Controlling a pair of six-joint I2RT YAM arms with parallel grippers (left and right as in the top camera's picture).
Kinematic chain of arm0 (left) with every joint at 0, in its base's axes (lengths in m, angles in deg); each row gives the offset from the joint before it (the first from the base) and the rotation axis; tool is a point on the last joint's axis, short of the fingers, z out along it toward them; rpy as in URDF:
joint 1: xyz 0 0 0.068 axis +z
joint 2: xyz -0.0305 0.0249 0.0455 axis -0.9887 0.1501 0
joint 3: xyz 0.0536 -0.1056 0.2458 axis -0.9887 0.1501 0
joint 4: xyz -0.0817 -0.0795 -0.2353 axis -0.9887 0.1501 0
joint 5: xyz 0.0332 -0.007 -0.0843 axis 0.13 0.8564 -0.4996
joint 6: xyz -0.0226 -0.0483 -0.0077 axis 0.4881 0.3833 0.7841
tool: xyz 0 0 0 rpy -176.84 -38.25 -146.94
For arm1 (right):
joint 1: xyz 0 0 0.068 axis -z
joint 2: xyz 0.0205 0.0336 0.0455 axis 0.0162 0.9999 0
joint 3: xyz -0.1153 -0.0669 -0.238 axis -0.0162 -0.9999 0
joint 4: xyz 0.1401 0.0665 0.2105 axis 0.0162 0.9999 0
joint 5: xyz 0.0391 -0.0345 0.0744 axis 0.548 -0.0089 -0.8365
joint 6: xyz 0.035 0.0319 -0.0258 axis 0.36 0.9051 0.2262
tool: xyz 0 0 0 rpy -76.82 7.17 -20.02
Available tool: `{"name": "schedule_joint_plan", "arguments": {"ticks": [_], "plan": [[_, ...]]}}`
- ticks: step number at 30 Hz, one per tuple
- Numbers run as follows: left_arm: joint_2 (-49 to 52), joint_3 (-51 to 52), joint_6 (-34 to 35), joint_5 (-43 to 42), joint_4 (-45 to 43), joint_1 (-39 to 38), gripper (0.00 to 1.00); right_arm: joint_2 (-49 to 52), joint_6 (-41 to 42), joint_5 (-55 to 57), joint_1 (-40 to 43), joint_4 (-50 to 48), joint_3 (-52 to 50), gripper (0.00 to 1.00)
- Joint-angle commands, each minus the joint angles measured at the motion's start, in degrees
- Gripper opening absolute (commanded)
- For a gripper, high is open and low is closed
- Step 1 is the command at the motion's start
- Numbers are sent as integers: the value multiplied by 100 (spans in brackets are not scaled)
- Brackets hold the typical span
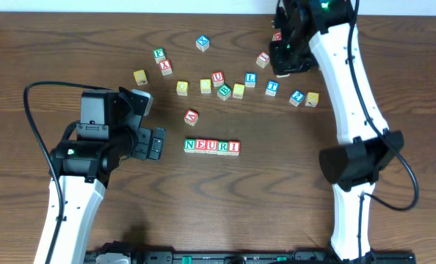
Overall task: Spell out NEURIPS
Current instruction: 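Carry the blue P block forward to the right of the I block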
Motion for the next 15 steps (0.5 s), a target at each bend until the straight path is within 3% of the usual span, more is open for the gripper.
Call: {"name": "schedule_joint_plan", "arguments": {"ticks": [1, 6, 15], "plan": [[-4, -153, -35, 55, -2, 24, 98, -745, 275, 481, -374, 85, 125, 2], [-4, -153, -35, 55, -2, 24, 98, -1172, 562, 894, -778, 138, -155, 2], [-4, -153, -35, 55, -2, 24, 98, -2050, 1191, 1349, -1565, -1137, -2763, 1]]}}
